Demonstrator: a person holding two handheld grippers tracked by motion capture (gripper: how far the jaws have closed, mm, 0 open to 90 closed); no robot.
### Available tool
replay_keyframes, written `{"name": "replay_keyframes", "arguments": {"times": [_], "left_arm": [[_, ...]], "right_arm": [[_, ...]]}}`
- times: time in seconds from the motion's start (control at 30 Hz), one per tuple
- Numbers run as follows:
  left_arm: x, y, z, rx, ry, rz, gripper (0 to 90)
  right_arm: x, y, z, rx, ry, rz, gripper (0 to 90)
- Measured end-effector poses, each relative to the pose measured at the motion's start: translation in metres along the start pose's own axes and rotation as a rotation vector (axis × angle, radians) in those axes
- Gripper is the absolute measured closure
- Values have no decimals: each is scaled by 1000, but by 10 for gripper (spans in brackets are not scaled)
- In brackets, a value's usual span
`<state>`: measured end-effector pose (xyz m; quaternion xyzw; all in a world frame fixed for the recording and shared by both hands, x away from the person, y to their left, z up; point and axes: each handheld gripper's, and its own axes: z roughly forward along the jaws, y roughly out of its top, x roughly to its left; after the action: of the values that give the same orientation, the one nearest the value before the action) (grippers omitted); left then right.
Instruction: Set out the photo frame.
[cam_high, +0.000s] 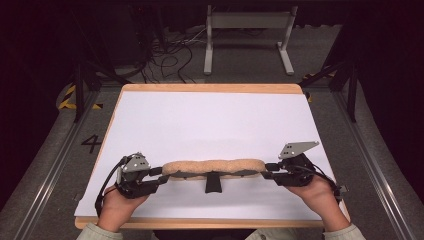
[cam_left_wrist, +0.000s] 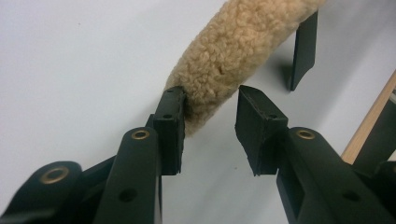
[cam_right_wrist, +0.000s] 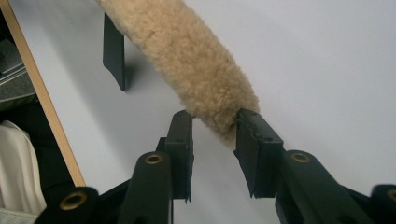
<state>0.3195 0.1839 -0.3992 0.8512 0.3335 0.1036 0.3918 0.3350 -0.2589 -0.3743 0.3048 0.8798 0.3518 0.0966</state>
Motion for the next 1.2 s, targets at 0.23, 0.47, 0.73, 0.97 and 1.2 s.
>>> {"name": "replay_keyframes", "arguments": {"times": [0.23, 0.47, 0.73, 0.97, 1.2], "left_arm": [[-2, -4, -4, 27, -5, 6, 672], [-9, -5, -17, -16, 14, 51, 820], [-19, 1, -23, -53, -76, 101, 899], [-20, 2, -15, -19, -162, 132, 900], [-19, 1, 4, 69, -195, 146, 900]], "right_arm": [[-5, -4, 3, 14, 12, 13, 597], [-10, -6, 0, 6, 9, 30, 519], [-15, -8, -2, -6, 17, 39, 505], [-18, -11, 1, -8, 32, 57, 484], [-18, -11, 1, -4, 35, 55, 473]]}}
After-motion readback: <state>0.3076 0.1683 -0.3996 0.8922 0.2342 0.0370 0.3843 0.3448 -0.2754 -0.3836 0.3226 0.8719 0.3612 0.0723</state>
